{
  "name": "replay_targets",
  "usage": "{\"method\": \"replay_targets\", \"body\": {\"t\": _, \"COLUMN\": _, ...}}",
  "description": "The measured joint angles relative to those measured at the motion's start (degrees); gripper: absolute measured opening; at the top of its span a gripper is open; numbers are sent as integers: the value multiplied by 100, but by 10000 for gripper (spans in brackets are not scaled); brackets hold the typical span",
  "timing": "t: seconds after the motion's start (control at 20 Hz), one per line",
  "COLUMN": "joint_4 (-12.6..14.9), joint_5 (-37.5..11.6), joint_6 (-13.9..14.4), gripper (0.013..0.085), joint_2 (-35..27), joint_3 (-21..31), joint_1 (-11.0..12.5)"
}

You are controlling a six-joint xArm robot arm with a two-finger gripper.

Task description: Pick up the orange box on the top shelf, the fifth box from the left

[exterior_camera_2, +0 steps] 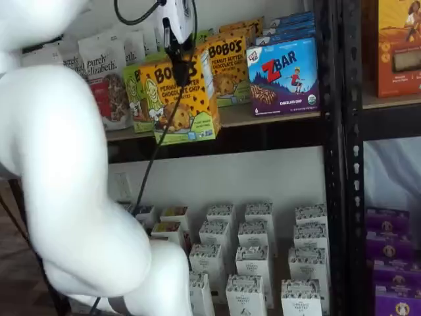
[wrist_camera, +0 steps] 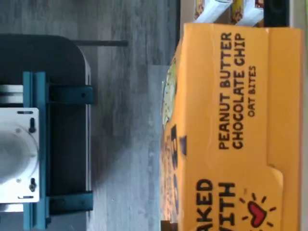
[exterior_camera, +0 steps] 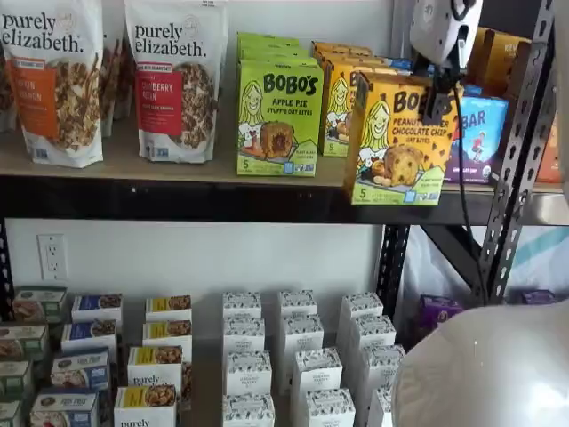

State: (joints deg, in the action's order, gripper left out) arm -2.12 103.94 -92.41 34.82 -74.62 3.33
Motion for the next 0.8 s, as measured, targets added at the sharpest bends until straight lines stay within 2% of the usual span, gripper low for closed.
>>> {"method": "replay_targets", "body": {"t": 0.3, "joint_4": -300, "joint_5": -5, "joint_6": -112, "gripper": 170, "joint_2": 404, "joint_3": 460, "joint_1": 213}}
{"method": "replay_targets", "body": {"t": 0.8, "joint_4": -80, "joint_5": -588, "joint_6": -203, "gripper": 170, "joint_2": 1090, "joint_3": 1505, "joint_1": 213}}
